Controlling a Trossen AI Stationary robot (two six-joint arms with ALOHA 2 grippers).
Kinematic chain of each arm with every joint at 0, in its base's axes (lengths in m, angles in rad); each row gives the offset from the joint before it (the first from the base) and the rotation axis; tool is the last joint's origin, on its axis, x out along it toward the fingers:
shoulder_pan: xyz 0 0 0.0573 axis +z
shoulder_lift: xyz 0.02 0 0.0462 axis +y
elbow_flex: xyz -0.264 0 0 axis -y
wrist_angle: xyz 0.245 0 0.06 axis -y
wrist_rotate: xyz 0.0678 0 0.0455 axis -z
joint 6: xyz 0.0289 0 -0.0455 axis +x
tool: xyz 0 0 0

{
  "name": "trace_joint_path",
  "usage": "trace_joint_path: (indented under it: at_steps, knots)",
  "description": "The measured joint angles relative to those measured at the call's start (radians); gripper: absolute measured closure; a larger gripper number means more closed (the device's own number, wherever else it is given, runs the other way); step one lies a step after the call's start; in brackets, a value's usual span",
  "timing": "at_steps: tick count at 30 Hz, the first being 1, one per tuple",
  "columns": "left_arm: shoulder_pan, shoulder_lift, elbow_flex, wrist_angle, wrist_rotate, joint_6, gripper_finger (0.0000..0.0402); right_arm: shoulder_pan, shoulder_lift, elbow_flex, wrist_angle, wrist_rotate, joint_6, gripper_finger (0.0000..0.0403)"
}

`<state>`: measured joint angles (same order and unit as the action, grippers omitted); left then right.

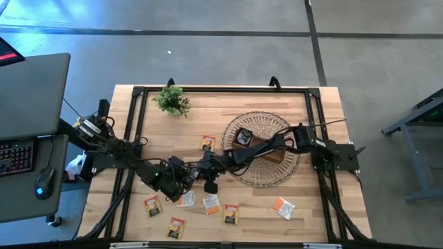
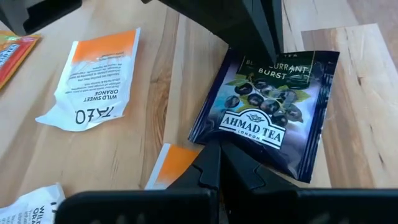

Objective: Pick & Place Tea
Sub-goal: Put the violet tea bag into the left section of the wooden organizer

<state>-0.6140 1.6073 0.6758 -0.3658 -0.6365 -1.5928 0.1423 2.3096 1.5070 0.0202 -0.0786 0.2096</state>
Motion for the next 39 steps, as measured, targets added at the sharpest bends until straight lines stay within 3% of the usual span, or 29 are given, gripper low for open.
trace_joint_path:
  at_steps: [4,12,23,31,39]
  knots:
    - [0.0,0.0,0.0,0.001,-0.042,-0.009,0.0378,0.0,0.0,0.0,-0.003,0.001,0.0,0.0402]
    - [0.0,0.0,0.001,-0.003,0.005,0.003,0.0378,0.0,0.0,0.0,-0.002,0.001,0.0,0.0402]
    - [0.0,0.0,0.001,0.005,-0.007,0.124,0.0378,-0.001,0.0,0.0,-0.001,-0.004,-0.008,0.0402]
    - [0.02,-0.001,0.002,-0.031,-0.023,0.13,0.0376,-0.002,0.0,0.0,-0.001,-0.004,-0.008,0.0402]
    - [0.078,-0.004,0.005,-0.029,0.039,0.184,0.03,-0.002,0.0,0.0,-0.001,-0.004,-0.008,0.0402]
